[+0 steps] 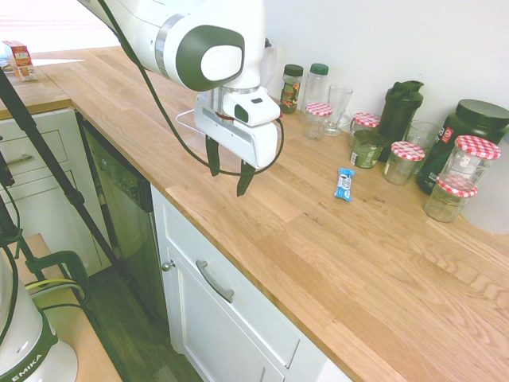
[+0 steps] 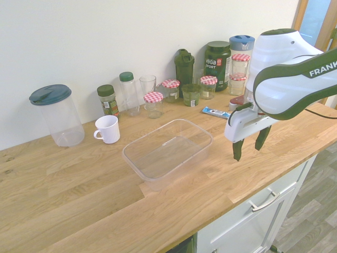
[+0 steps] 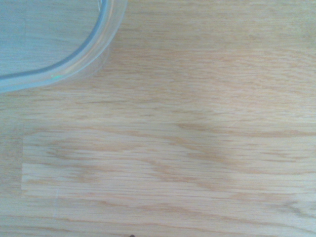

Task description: Put the protein bar into the container

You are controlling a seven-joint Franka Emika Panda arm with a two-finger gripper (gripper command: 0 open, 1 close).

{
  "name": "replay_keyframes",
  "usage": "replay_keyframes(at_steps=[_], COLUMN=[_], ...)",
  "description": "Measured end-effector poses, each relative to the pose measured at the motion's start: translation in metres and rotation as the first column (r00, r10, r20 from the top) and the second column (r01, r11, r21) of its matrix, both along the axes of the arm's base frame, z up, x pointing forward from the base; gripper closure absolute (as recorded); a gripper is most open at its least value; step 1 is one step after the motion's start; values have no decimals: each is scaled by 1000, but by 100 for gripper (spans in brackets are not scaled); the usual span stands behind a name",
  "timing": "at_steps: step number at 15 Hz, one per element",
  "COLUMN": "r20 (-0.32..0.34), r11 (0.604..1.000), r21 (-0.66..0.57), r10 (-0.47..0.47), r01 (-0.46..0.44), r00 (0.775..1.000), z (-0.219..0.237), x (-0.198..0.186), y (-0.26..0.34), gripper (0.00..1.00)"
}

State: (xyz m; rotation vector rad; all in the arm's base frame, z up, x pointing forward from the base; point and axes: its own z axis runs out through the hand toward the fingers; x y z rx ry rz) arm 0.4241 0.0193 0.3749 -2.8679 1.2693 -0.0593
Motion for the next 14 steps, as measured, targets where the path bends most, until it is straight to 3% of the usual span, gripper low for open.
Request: replay_keyframes(at_steps=[4, 9, 14], r20=[-3, 19, 32], r11=[999, 989, 966], r21=[-4, -30, -57], r10=[41, 147, 255], r01=[-41, -146, -253], r00=[999, 989, 966], z=[0, 16, 34], x=[0, 10, 69], y=[-11, -67, -106], gripper=[0, 0, 0])
